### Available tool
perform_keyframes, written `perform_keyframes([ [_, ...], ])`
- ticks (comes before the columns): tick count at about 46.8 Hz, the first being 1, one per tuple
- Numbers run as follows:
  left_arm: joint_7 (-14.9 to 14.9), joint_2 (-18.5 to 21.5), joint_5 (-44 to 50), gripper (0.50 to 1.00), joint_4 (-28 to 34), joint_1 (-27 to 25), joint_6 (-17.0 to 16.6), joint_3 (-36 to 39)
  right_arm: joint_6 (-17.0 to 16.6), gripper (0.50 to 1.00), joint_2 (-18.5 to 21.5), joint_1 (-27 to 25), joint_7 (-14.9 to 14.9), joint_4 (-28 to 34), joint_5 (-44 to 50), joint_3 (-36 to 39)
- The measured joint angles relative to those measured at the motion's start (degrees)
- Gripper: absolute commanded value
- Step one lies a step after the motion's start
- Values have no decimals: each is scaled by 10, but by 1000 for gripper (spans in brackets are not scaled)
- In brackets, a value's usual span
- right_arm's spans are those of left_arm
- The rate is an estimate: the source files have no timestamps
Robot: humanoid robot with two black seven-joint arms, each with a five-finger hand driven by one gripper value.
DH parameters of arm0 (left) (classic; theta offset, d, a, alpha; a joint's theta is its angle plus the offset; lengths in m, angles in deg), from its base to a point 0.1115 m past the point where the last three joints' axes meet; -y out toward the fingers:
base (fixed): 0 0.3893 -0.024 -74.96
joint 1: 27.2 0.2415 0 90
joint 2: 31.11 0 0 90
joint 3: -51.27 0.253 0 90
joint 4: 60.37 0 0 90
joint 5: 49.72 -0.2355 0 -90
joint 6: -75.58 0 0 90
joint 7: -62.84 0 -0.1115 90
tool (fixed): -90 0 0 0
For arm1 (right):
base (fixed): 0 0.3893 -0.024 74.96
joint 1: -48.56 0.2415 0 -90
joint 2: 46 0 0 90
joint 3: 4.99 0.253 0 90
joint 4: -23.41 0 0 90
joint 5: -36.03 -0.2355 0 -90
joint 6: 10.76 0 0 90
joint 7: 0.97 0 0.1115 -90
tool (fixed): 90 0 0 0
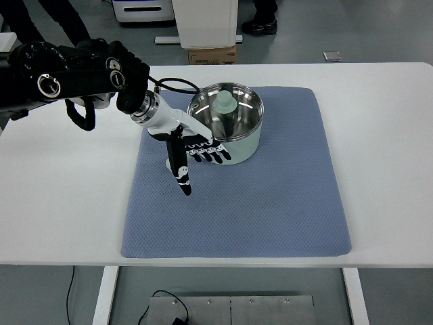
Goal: Rotate green pot handle
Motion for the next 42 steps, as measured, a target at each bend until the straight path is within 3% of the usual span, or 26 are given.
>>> perform_keyframes([
  [22, 0, 33, -39, 1000, -3, 5, 0, 8, 0, 1000, 0, 0, 0, 0, 0, 0],
  [42, 0, 53, -57, 1000, -63, 8, 0, 9, 0, 1000, 0, 0, 0, 0, 0, 0],
])
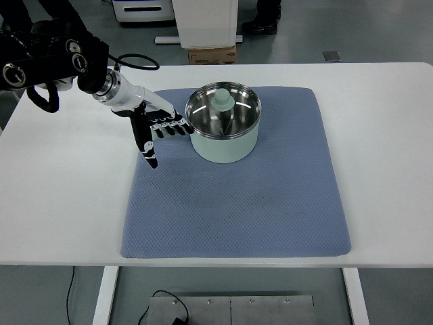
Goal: Rotate green pot handle
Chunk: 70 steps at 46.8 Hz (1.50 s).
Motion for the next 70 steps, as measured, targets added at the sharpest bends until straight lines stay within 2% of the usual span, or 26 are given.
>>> perform_keyframes([
  [32, 0, 19, -11, 1000, -30, 5, 0, -1, 0, 1000, 0, 0, 0, 0, 0, 0],
  [42, 0, 18, -10, 1000, -65, 1, 0, -3, 0, 1000, 0, 0, 0, 0, 0, 0],
  [55, 3, 10, 4, 1000, -140, 5, 0, -33, 0, 1000, 0, 0, 0, 0, 0, 0],
  [61, 7, 10, 58, 1000, -170, 33, 0, -70, 0, 1000, 0, 0, 0, 0, 0, 0],
  [70, 3, -3, 218, 1000, -265, 107, 0, -157, 0, 1000, 0, 0, 0, 0, 0, 0],
])
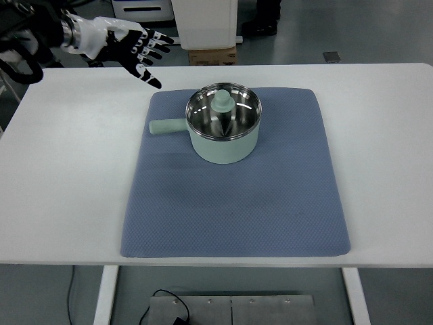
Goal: Rotate green pot handle
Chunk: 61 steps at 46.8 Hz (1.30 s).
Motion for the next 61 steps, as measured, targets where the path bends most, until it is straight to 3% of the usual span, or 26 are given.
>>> perform_keyframes([
  [8, -1, -23, 109, 1000, -82, 77, -7, -94, 0, 1000, 0, 0, 0, 0, 0, 0],
  [13, 0, -34, 163, 1000, -113, 130, -51, -185, 0, 1000, 0, 0, 0, 0, 0, 0],
  [22, 4, -35, 199, 1000, -117, 216, -126, -394, 0, 1000, 0, 0, 0, 0, 0, 0],
  [29, 5, -35, 200, 1000, -117, 276, -136, -536, 0, 1000, 0, 0, 0, 0, 0, 0],
  [35, 6, -34, 205, 1000, -116, 317, -135, -613, 0, 1000, 0, 0, 0, 0, 0, 0],
  [43, 7, -35, 228, 1000, -116, 348, -133, -652, 0, 1000, 0, 0, 0, 0, 0, 0],
  [50, 26, -36, 244, 1000, -116, 360, -133, -655, 0, 1000, 0, 0, 2, -1, 0, 1],
  [61, 27, -37, 244, 1000, -116, 367, -134, -654, 0, 1000, 0, 0, 4, -3, 0, 0],
])
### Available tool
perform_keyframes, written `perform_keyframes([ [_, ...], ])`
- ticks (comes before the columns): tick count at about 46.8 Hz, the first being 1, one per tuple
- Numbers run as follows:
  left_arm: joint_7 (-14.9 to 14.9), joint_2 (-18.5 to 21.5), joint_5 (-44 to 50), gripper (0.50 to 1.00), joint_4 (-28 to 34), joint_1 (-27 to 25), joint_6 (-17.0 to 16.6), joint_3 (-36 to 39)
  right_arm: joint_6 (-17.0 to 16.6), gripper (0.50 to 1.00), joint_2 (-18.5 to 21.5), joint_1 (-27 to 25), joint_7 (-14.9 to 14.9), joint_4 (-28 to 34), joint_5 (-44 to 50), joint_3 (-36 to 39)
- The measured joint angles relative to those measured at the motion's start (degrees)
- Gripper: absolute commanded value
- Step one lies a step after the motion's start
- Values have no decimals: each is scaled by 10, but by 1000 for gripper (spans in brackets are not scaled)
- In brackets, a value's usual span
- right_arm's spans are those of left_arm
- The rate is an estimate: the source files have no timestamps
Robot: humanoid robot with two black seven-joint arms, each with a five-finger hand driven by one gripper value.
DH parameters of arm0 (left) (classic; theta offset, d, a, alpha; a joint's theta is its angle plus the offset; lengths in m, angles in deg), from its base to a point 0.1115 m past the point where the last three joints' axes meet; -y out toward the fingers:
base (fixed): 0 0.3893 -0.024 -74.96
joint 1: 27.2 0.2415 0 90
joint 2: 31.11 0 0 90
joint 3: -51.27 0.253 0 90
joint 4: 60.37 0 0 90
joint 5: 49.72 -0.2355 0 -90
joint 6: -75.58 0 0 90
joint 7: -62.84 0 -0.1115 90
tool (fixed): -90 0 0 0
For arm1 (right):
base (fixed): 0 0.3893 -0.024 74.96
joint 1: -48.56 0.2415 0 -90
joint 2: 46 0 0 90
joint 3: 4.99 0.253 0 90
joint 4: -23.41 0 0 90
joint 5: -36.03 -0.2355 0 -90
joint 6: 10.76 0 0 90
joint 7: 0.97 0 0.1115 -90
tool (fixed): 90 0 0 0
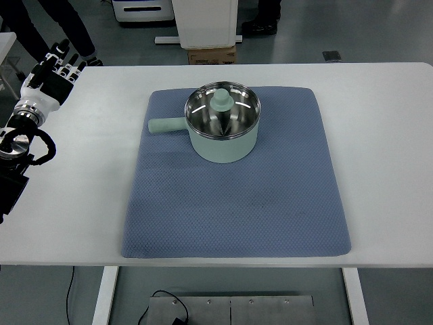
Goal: Rotate green pot handle
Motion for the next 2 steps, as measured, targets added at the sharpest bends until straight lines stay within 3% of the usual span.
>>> perform_keyframes([
  [2, 0, -1, 0, 1000, 0, 0, 0, 0, 0, 1000, 0, 0, 0, 0, 0, 0],
])
